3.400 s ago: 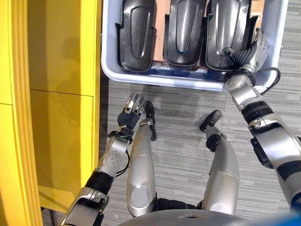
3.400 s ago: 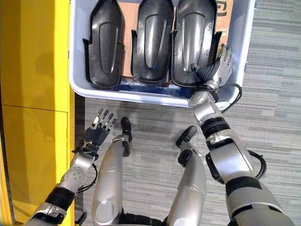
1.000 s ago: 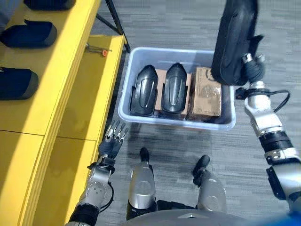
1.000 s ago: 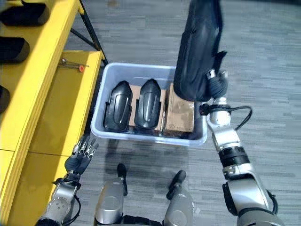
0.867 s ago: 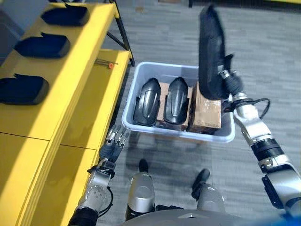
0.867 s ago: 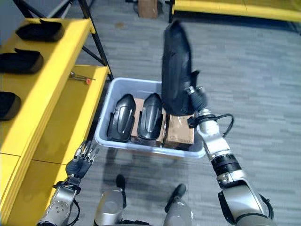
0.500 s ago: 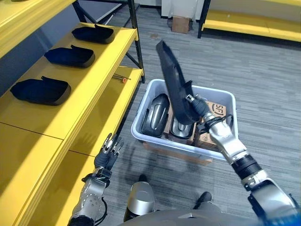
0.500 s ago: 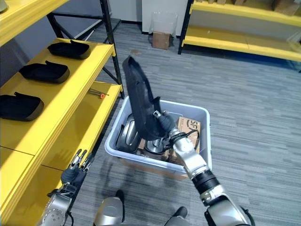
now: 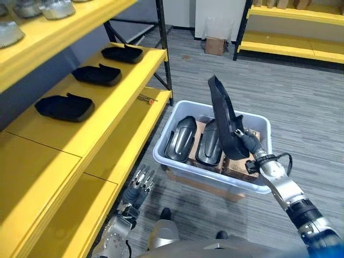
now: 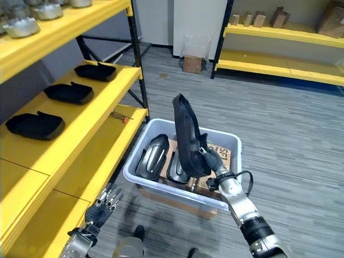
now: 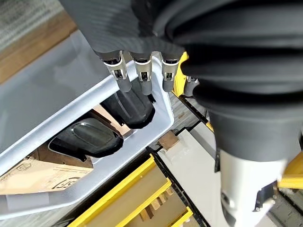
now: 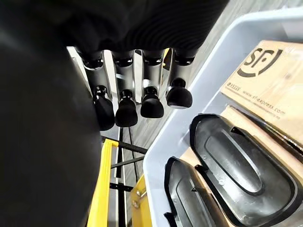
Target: Move parts from the plastic box to the shelf.
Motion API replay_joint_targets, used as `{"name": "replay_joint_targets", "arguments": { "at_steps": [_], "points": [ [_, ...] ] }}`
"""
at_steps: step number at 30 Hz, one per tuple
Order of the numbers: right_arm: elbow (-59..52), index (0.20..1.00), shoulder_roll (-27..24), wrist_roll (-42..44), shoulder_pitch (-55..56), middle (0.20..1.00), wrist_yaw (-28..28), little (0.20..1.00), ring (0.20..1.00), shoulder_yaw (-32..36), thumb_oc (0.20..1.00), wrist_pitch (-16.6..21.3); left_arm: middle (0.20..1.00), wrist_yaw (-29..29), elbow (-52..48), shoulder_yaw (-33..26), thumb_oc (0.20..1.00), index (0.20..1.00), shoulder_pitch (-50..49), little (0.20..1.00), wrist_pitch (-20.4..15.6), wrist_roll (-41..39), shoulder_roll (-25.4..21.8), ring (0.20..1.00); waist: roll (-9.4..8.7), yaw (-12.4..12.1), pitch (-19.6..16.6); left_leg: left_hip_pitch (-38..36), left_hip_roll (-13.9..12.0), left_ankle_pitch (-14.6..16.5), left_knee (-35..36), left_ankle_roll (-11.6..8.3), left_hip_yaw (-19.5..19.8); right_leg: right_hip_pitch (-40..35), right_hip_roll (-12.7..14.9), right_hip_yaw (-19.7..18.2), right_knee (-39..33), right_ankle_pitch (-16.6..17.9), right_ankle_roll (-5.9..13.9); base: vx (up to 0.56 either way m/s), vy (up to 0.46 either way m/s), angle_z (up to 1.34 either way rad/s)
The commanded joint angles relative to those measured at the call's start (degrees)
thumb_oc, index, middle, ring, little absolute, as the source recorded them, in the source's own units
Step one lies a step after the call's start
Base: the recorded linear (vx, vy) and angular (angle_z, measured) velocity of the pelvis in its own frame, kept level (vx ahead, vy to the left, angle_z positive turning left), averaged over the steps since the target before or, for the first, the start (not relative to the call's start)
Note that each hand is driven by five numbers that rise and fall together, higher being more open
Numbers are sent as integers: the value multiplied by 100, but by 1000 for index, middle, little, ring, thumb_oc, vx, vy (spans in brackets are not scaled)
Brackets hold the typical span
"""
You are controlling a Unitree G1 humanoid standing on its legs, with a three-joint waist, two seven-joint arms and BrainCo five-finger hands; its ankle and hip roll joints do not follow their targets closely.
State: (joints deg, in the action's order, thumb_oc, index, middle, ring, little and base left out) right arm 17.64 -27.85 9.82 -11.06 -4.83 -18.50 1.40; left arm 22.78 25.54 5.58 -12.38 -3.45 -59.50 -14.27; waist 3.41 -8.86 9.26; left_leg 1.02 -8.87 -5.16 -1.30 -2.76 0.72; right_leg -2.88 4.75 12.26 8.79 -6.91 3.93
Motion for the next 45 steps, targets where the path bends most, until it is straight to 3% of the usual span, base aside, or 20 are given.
{"name": "replay_joint_targets", "arguments": {
  "at_steps": [1,7,10,13,18,20,21,25,28,33,36,40,41,43,45],
  "points": [
    [-652,200,329,-114,-533,200,12,200,200,135,200,623,1000,266,-379,-178,1000,1000,280,1000,1,252,-380,1000,-416,-84,-56,-399,986,477,240,210,-163,-343,-308,-243,-678,375,-115,13,-110,29],
    [-712,200,384,-286,-503,200,-126,200,200,108,200,574,1000,436,-381,-192,1000,1000,240,1000,133,496,-415,1000,-365,-112,-132,-333,942,496,83,117,-369,-401,-231,19,-721,378,-131,-3,-86,48],
    [-868,200,365,-374,-380,200,-272,200,200,166,200,538,1000,581,-358,-132,1000,1000,258,1000,174,638,-435,1000,-375,29,-89,-195,791,570,-315,9,-1111,-432,-93,373,-679,374,-122,-83,-24,100],
    [-874,200,370,-327,-452,200,-331,200,200,186,200,467,1000,623,-374,-41,1000,1000,385,1000,62,913,-451,1000,-424,156,-11,-57,385,613,-769,-78,-1767,-372,126,730,-426,317,-131,-120,32,116],
    [-782,200,375,-375,-670,200,-298,200,200,114,200,326,1000,510,-541,-94,1000,1000,539,1000,202,618,-447,1000,-448,230,23,-286,-275,562,-879,-216,-2256,-375,401,1138,-9,24,-87,-59,150,68],
    [-792,200,312,-295,-762,200,-476,200,200,32,200,179,1000,558,-536,15,1000,1000,686,1000,300,759,-400,1000,-405,373,-48,-465,-854,176,-703,-416,-2971,-376,541,1595,163,-107,-85,-75,371,90],
    [-805,200,296,-285,-774,200,-497,200,200,10,200,148,1000,534,-528,65,1000,1000,700,1000,284,783,-399,1000,-387,394,-61,-488,-911,85,-655,-457,-3043,-380,552,1660,176,-117,-85,-39,448,121],
    [-803,200,266,-220,-821,200,-430,200,200,-133,200,108,1000,318,-511,202,1000,1000,723,1000,110,853,-464,1000,-301,343,-115,-449,-746,71,-469,-411,-3013,-418,682,1840,278,-143,-15,25,400,88],
    [-860,200,235,-299,-768,200,-277,200,200,-190,200,179,1000,-89,-673,100,1000,1000,629,1000,24,719,-577,1000,-272,182,-171,-445,-341,141,-265,-247,-2787,-483,708,1852,198,-70,98,48,505,64],
    [-892,200,234,-306,-795,200,-134,200,200,-223,200,152,1000,-63,-711,1,1000,1000,507,1000,-98,854,-626,1000,-274,-17,-209,-455,-30,211,-104,-105,-2575,-543,737,1878,89,7,204,22,290,40],
    [-981,200,274,-431,-850,200,-154,200,200,-267,200,76,1000,42,-776,-59,1000,1000,468,1000,-282,777,-651,1000,-275,-215,-207,-479,292,350,-16,128,-2374,-527,834,1891,189,27,320,-14,479,44],
    [-1012,200,378,-471,-830,200,-281,200,200,-199,200,-23,1000,179,-615,-69,1000,1000,531,1000,-209,874,-640,1000,-295,-324,-188,-470,723,527,98,464,-2168,-353,1165,1721,980,299,516,3,317,68],
    [-957,200,390,-584,-870,200,-227,200,200,-156,200,-34,1000,100,-545,-24,1000,1000,536,1000,-407,1000,-645,1000,-292,-293,-152,-589,857,631,190,577,-2125,-75,1182,1556,1433,425,598,51,234,52],
    [-981,200,364,-707,-857,200,-253,200,200,-178,200,-11,1000,-23,-514,-8,1000,1000,574,1000,-463,864,-668,1000,-335,-224,-96,-617,903,705,187,584,-2081,43,1009,1419,1347,485,623,33,89,55],
    [-1080,200,303,-700,-857,200,-207,200,200,-209,200,35,1000,-41,-457,-23,1000,1000,588,1000,-610,684,-662,1000,-412,-172,21,-681,881,757,170,497,-2064,135,855,1481,769,645,605,8,-16,71]
  ]
}}
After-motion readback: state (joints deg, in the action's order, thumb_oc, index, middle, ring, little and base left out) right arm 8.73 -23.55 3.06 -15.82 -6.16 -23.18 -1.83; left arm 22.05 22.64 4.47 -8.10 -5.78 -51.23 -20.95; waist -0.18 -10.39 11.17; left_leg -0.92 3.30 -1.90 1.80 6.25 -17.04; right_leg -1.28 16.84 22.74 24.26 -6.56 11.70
